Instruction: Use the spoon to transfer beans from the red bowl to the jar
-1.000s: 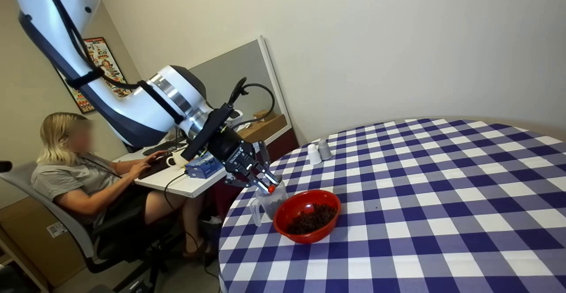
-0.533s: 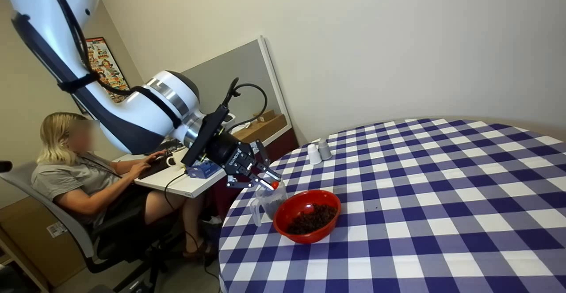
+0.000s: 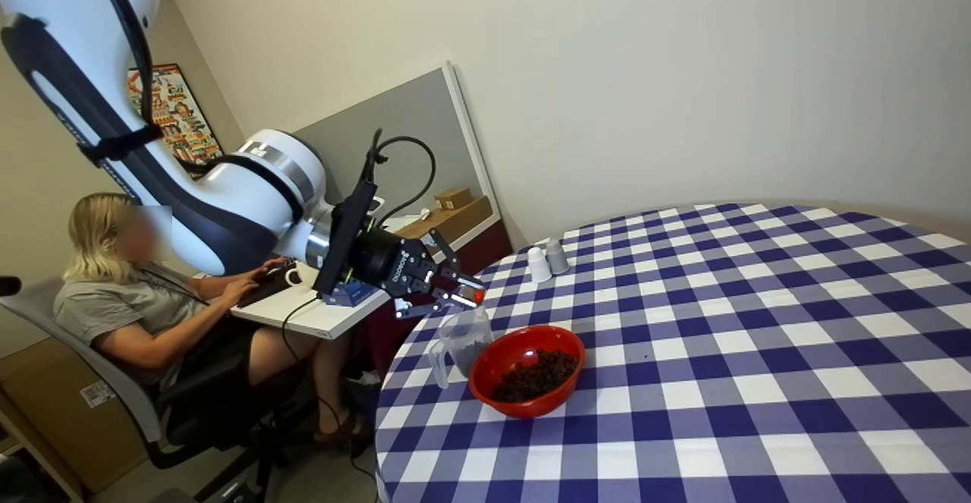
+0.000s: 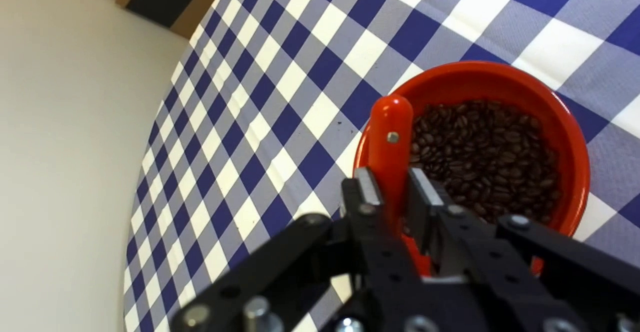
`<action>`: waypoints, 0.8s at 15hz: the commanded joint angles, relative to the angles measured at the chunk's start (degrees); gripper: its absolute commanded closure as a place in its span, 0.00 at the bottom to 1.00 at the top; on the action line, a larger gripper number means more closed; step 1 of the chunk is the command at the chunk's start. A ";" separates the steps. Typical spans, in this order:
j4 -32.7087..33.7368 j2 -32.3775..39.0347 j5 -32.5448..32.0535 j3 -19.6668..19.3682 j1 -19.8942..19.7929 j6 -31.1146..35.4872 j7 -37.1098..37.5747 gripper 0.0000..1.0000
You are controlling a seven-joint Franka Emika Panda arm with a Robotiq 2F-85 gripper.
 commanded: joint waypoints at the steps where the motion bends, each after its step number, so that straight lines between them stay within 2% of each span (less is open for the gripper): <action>1: -2.00 -1.78 -0.34 1.49 -0.81 -1.66 2.11 0.94; 6: -1.62 -2.02 6.97 1.81 -2.55 -0.86 -0.24 0.94; 12: 0.72 -3.69 12.61 -0.99 -7.08 1.25 -2.52 0.94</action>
